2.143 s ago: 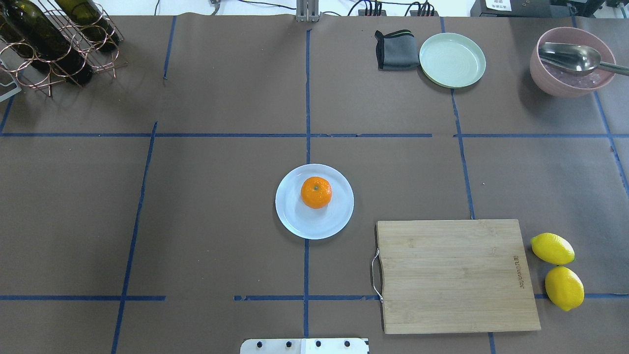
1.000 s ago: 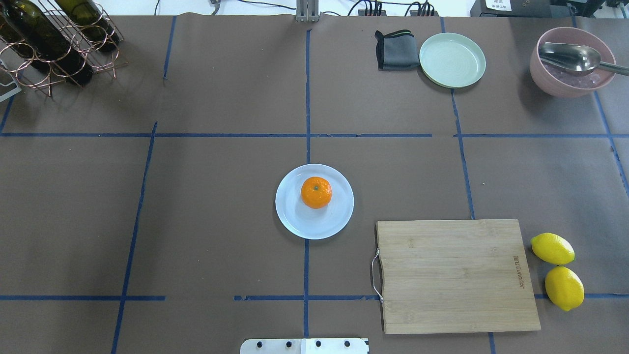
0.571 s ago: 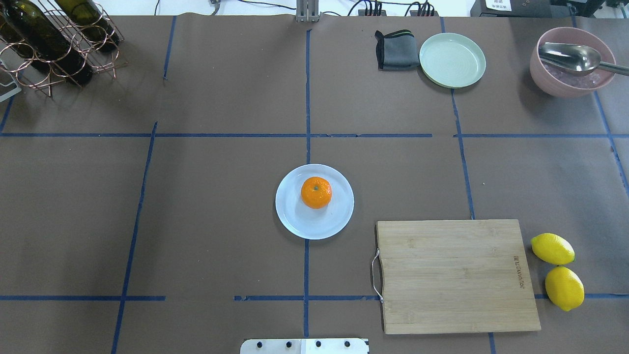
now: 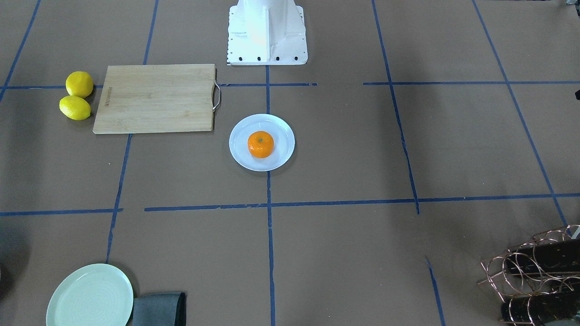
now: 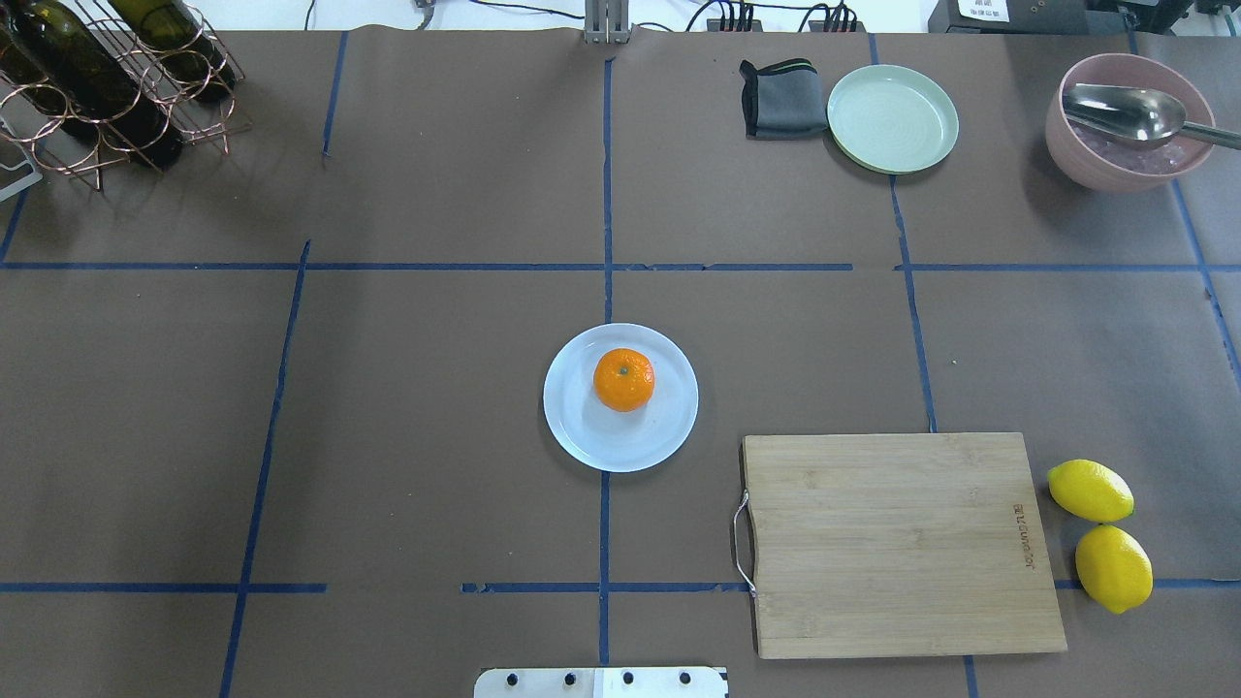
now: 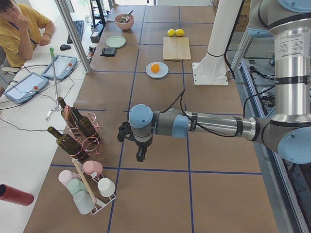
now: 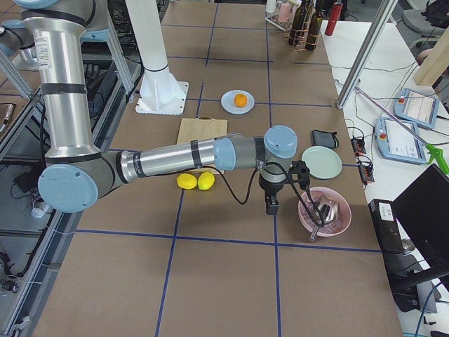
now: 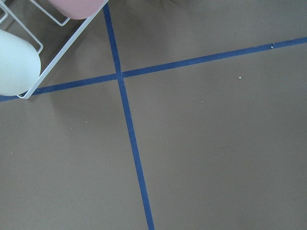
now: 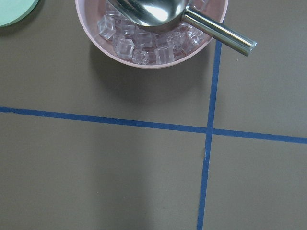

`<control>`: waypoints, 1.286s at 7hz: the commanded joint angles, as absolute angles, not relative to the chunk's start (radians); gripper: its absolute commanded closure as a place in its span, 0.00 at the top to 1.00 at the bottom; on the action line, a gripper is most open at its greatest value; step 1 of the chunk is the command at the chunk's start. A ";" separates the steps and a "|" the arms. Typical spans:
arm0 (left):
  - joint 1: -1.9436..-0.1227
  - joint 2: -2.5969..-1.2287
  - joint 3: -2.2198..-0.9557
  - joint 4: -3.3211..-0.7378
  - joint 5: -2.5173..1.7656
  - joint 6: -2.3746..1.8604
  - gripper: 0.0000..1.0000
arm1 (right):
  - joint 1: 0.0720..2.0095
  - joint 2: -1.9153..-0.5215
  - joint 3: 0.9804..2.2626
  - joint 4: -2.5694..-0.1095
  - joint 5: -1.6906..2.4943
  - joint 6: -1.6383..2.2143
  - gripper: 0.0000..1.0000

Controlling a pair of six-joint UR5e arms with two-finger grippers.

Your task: Pick orange to plate

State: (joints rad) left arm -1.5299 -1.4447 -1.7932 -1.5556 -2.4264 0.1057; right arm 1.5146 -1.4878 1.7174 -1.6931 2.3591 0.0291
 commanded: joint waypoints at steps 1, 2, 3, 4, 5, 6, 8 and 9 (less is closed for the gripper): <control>-1.535 -1.451 -1.798 -1.511 -2.374 0.110 1.00 | 1.513 -1.477 1.715 -1.715 2.361 0.029 1.00; -1.563 -1.454 -1.793 -1.511 -2.318 0.158 1.00 | 1.511 -1.479 1.713 -1.713 2.356 0.031 1.00; -1.575 -1.453 -1.790 -1.506 -2.321 0.184 1.00 | 1.511 -1.480 1.713 -1.713 2.356 0.034 1.00; -1.575 -1.454 -1.781 -1.506 -2.329 0.183 1.00 | 1.511 -1.479 1.713 -1.713 2.359 0.035 1.00; -1.575 -1.457 -1.773 -1.508 -2.330 0.183 1.00 | 1.511 -1.482 1.713 -1.712 2.359 0.038 1.00; -1.575 -1.460 -1.773 -1.509 -2.332 0.183 1.00 | 1.511 -1.483 1.713 -1.709 2.362 0.041 1.00; -1.575 -1.460 -1.775 -1.509 -2.332 0.183 1.00 | 1.511 -1.493 1.710 -1.701 2.359 0.038 1.00; -1.575 -1.465 -1.775 -1.512 -2.330 0.183 1.00 | 1.511 -1.494 1.710 -1.700 2.356 0.029 1.00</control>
